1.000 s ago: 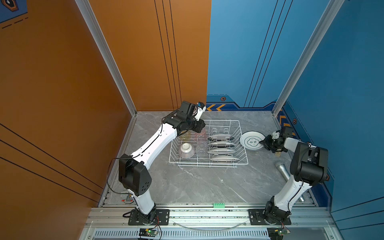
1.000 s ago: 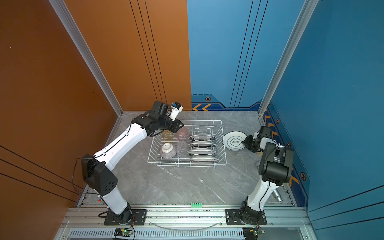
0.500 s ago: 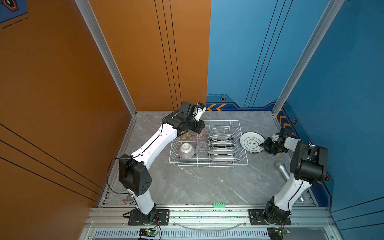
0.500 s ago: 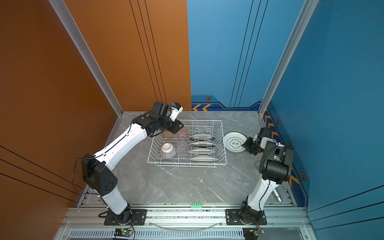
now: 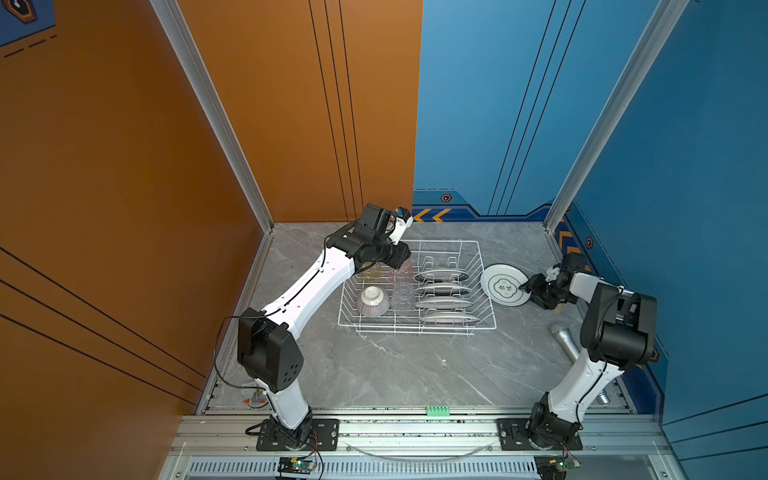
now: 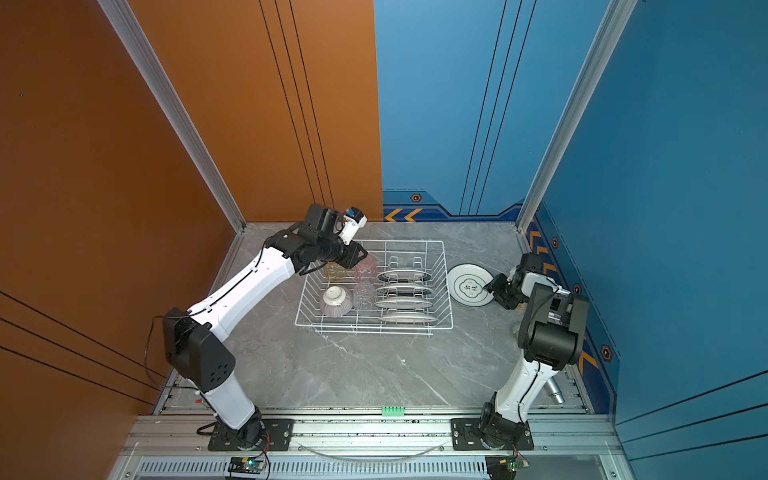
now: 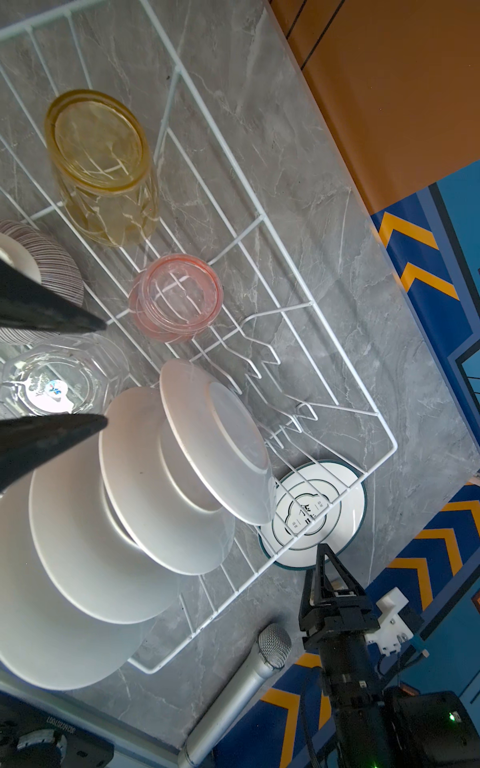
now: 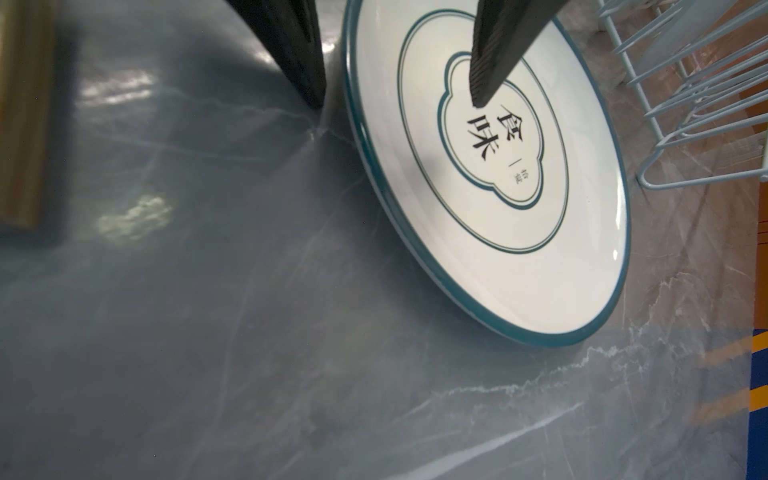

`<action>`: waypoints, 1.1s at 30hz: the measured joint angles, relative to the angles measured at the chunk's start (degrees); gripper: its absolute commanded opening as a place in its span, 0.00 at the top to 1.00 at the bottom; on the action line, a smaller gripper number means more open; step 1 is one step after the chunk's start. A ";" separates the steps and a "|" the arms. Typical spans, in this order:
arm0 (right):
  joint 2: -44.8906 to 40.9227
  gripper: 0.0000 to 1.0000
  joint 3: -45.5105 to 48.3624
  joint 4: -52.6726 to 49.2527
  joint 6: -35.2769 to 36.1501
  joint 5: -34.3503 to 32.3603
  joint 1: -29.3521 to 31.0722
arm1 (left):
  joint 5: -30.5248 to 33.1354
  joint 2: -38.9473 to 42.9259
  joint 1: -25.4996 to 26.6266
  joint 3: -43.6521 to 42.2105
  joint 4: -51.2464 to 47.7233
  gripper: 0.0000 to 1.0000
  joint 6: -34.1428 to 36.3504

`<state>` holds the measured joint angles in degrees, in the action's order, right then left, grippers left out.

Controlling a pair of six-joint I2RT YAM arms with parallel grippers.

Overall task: Unload the mixed dishes from the dish rack
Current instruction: 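Lower the plate flat onto the table with the right gripper and open it, then raise the right gripper off the plate while the left gripper reaches into the rack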

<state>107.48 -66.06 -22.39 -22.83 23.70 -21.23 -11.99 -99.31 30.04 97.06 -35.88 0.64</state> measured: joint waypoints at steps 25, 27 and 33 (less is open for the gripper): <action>-18.12 0.40 -6.78 -12.61 2.05 -7.45 10.49 | 8.35 -10.97 14.14 10.05 -5.99 0.62 20.04; -18.12 0.40 -6.91 -12.68 2.05 -7.45 11.19 | 9.31 -12.09 14.27 10.84 -6.05 0.62 21.03; -18.14 0.40 -6.91 -13.11 2.08 -7.45 11.54 | 11.13 -15.06 14.27 13.38 -6.54 0.61 23.41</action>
<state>89.34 -72.97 -35.51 -20.75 16.25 -9.69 -0.86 -114.37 44.31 110.43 -42.41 24.05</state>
